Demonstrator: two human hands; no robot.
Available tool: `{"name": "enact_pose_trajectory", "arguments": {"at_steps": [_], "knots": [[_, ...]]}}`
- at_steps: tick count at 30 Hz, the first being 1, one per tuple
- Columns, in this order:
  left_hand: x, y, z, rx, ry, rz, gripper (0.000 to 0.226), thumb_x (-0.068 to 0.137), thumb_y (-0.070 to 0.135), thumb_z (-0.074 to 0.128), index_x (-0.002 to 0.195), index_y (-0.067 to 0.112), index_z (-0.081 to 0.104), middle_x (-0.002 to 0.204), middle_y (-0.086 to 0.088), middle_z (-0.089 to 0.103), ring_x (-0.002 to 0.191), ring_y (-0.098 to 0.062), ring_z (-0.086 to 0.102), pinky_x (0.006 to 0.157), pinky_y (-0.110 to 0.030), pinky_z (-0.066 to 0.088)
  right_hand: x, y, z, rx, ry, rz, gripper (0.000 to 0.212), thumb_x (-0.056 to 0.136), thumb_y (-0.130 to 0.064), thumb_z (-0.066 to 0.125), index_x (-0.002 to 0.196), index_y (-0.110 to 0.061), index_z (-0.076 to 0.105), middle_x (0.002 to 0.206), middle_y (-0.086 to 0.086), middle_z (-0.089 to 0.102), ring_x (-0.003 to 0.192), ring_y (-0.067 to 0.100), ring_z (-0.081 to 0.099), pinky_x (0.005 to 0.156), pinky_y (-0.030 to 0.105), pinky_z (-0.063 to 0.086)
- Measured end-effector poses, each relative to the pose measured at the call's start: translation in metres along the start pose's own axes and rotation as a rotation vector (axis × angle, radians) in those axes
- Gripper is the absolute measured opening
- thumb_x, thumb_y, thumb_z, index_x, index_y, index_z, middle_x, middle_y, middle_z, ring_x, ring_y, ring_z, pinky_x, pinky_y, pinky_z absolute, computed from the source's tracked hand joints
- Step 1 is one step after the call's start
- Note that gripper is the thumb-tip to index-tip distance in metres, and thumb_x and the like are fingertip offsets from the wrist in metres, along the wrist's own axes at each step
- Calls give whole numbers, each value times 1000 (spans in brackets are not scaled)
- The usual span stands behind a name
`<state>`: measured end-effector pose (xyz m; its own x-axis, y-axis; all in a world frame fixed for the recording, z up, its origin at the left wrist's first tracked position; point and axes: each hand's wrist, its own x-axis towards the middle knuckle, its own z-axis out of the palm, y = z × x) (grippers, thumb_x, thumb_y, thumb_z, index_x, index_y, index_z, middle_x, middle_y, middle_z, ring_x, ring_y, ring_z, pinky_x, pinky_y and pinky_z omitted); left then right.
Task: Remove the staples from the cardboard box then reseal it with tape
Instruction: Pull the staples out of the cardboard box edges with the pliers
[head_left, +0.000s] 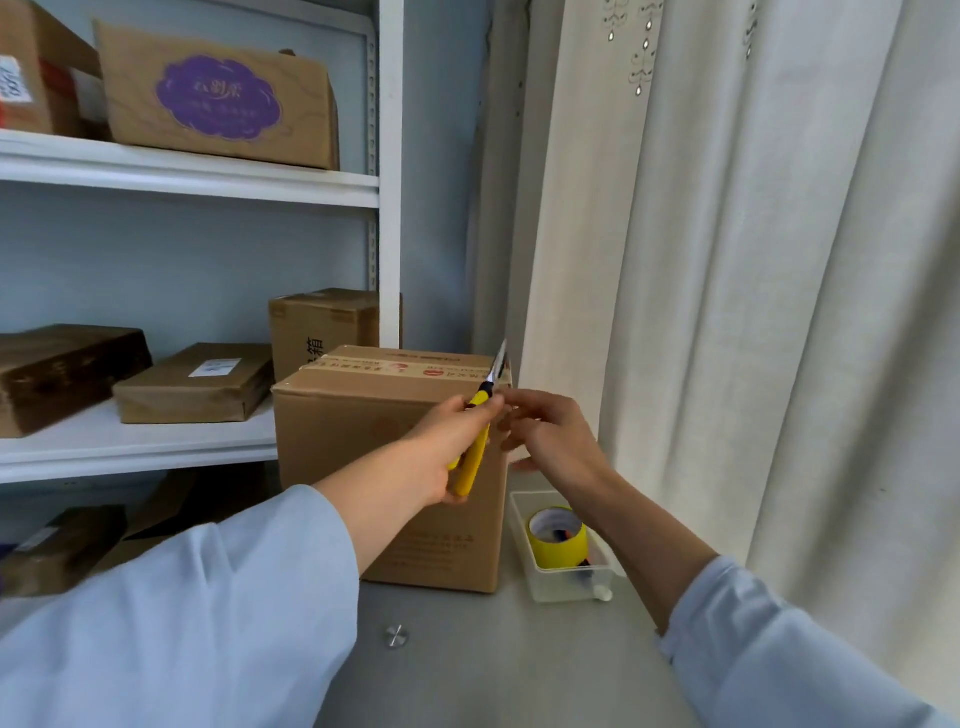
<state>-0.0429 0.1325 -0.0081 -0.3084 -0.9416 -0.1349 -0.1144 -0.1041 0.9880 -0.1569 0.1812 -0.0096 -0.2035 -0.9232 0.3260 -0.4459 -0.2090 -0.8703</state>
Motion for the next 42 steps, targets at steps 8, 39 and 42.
{"name": "enact_pose_trajectory", "arguments": {"at_steps": [8,39,42], "knots": [[38,12,-31,787,218,352,32,85,34,68,103,23,44,114,-1,54,101,-21,54,88,-41,48,46,37,15,-386,0,51,73,91,-33,63,151,-21,23,150,7,33,136,26,36,107,37,36],[55,3,-29,1252,302,638,53,80,57,62,125,33,48,129,3,49,122,-19,43,101,-41,36,59,80,-9,-192,-84,54,61,80,-37,75,132,-13,54,120,4,65,109,20,62,94,41,52],[42,4,-10,1175,375,816,46,82,56,59,119,30,51,115,3,53,109,-19,49,92,-39,42,60,87,-12,-260,-33,141,56,76,-45,76,118,-12,59,99,6,71,87,21,69,86,42,55]]}}
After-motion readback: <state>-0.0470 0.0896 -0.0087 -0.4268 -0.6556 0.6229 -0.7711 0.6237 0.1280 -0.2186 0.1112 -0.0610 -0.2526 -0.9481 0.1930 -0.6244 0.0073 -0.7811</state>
